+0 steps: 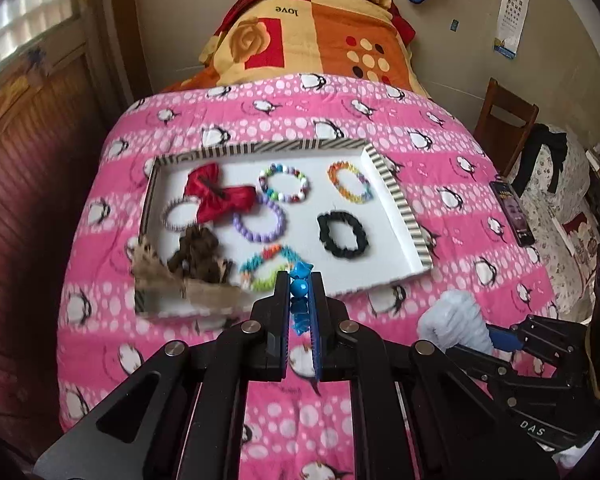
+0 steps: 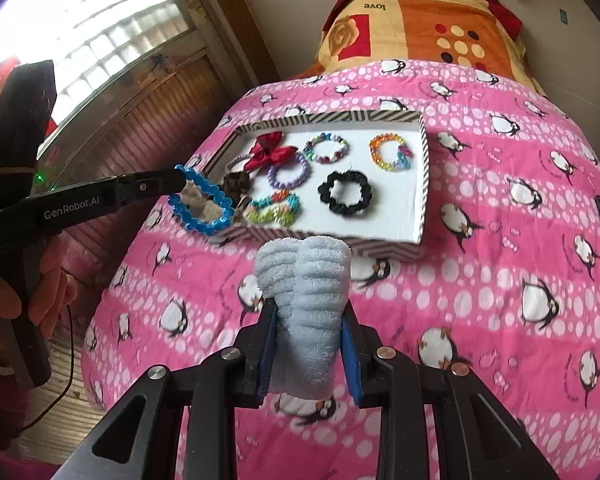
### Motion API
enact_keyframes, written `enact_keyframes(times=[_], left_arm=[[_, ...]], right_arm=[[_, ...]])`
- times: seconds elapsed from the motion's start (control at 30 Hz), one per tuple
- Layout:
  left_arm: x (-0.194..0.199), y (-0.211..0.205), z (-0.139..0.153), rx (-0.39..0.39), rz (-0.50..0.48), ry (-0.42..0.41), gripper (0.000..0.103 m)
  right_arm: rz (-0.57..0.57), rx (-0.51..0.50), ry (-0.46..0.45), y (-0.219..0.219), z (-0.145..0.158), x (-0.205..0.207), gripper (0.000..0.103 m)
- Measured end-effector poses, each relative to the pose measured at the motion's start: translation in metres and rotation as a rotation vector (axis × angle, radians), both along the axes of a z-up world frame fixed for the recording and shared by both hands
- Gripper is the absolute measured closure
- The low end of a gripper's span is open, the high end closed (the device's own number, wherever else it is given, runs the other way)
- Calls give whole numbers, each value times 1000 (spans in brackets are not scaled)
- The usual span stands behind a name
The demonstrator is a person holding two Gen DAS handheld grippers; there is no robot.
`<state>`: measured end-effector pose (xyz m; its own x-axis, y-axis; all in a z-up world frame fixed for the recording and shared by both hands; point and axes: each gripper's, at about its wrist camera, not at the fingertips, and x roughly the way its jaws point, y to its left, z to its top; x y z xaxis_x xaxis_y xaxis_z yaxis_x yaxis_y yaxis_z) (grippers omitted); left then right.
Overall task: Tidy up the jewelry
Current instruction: 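Carry both items into the white box and open both tools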
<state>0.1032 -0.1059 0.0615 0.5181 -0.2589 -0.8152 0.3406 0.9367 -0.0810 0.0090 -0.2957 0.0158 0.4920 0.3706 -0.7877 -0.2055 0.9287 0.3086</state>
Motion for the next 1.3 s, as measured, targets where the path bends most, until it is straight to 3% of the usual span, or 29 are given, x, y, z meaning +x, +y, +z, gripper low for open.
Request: enact_keyframes(times=[0.23, 0.53, 0.67, 0.93, 1.07, 1.3], left_arm=[[35, -17, 3, 14, -31, 9, 96], [78, -46, -11, -39, -74, 64, 96], [99, -49, -30, -62, -71, 105, 96], [134, -26, -94, -60, 29, 250, 96], [133, -24, -102, -40, 31, 250, 96], [127, -22, -105, 31, 45, 199, 96]], right_arm=[[-40, 18, -1, -5, 3, 26, 75], [-104, 31, 21, -18, -2, 75, 75], [-121, 26, 33, -21, -6, 92, 75], [-157, 15, 65, -29, -18, 125, 75], [-162, 16, 89, -27, -30, 144, 75], [-165, -85, 137, -20, -54, 163, 75]])
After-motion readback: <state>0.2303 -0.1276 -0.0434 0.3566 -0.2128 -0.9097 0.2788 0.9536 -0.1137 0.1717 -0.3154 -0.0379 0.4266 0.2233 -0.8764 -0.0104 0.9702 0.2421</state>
